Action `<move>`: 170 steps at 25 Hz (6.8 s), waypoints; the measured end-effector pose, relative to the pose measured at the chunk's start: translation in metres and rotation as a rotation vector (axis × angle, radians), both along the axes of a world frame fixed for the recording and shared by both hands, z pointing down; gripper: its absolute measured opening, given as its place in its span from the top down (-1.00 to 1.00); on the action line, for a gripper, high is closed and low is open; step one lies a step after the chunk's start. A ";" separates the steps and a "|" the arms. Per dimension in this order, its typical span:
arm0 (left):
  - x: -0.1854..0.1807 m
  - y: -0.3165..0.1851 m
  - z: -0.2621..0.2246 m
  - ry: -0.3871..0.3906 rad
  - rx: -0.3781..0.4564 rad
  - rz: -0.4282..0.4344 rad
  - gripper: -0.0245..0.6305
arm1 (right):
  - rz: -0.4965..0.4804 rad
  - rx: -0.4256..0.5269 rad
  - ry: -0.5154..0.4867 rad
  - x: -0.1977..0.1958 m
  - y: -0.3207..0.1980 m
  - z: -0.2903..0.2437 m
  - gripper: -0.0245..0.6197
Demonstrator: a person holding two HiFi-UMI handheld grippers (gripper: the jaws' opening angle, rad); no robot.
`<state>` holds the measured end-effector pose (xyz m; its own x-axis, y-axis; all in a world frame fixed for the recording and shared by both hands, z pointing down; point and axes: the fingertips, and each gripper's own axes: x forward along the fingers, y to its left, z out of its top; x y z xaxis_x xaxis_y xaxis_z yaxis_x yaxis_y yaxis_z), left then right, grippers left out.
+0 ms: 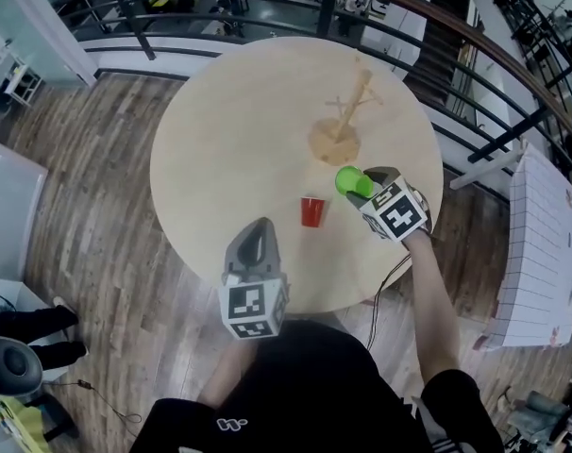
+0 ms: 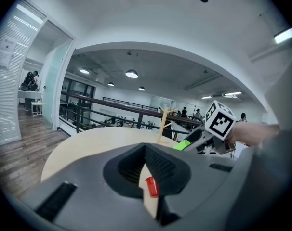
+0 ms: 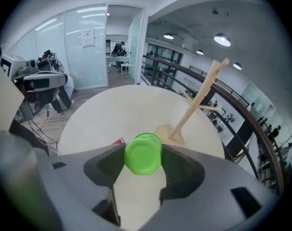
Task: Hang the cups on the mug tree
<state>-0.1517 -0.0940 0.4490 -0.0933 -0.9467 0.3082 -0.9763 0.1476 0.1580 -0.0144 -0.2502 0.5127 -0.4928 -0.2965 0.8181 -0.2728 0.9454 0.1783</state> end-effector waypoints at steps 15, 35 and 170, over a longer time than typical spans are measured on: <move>0.015 -0.024 -0.010 0.000 0.021 0.048 0.89 | 0.020 0.530 -0.133 0.008 0.015 -0.075 0.18; -0.004 -0.013 -0.001 -0.014 -0.014 0.001 0.89 | -0.161 0.537 0.058 -0.011 -0.055 -0.015 0.18; 0.100 -0.098 0.240 -0.005 -0.639 0.363 0.16 | 0.776 0.202 -0.586 0.160 0.129 -0.003 0.90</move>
<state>-0.0519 -0.1919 0.6887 0.1894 -0.5541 0.8106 -0.9817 -0.1236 0.1449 0.1456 -0.1210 0.5093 -0.4135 -0.8149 0.4061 -0.8997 0.4343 -0.0447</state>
